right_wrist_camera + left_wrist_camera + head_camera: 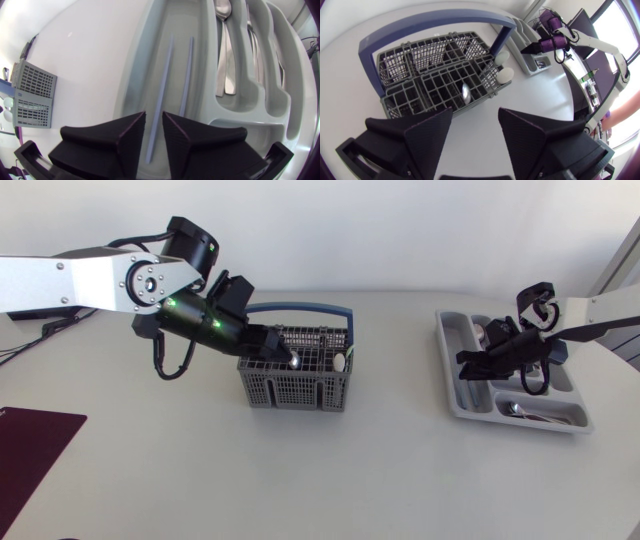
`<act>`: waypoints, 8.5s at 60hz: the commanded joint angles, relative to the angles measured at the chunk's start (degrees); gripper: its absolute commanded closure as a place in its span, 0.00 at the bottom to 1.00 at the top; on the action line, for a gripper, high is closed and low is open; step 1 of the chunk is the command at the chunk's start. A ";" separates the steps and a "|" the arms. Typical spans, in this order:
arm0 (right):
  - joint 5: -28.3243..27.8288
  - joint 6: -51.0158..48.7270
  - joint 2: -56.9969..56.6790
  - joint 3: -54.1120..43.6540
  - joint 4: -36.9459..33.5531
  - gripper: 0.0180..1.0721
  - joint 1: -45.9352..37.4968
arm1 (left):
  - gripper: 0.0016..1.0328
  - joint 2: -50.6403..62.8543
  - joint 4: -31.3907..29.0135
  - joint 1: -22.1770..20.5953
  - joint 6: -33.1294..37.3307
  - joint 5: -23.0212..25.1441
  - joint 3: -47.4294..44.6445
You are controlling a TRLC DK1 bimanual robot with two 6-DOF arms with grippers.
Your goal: Transfer all utensils from the basket to the drawer tray.
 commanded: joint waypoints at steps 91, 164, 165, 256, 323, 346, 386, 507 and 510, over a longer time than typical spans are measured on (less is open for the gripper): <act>9.59 3.31 -25.07 -14.10 -1.59 0.09 20.88 | 0.77 8.13 8.87 -4.87 -1.94 -7.10 3.12; 10.12 0.67 -33.69 -17.00 -1.94 0.09 26.25 | 0.97 -9.01 7.64 3.84 -8.62 11.18 -0.92; 9.50 0.50 -34.12 -17.09 -1.85 0.09 26.25 | 0.97 -9.62 7.64 3.84 -8.53 11.80 -1.10; -16.69 -15.50 -52.23 -30.80 6.41 0.74 46.46 | 0.97 -13.05 -3.26 -10.40 5.71 33.24 -5.84; -11.77 -17.69 -52.41 -32.64 0.52 0.95 44.88 | 0.35 -15.68 7.73 1.11 -4.40 32.54 -1.01; -6.23 -32.28 -53.37 -36.07 -0.98 0.95 22.55 | 0.35 -14.72 8.96 -2.14 1.05 14.08 -4.09; 7.30 -57.60 -37.64 -42.14 24.42 0.95 -9.17 | 0.35 -10.85 8.96 -9.61 7.38 -2.53 -6.99; 10.82 -2.93 -33.51 -14.63 -5.02 0.22 38.29 | 0.35 -11.55 11.60 -9.88 14.15 -7.72 -14.46; 8.80 -1.52 -31.93 -12.78 -5.28 0.25 38.37 | 0.35 -11.55 12.21 -9.70 14.50 -7.72 -14.90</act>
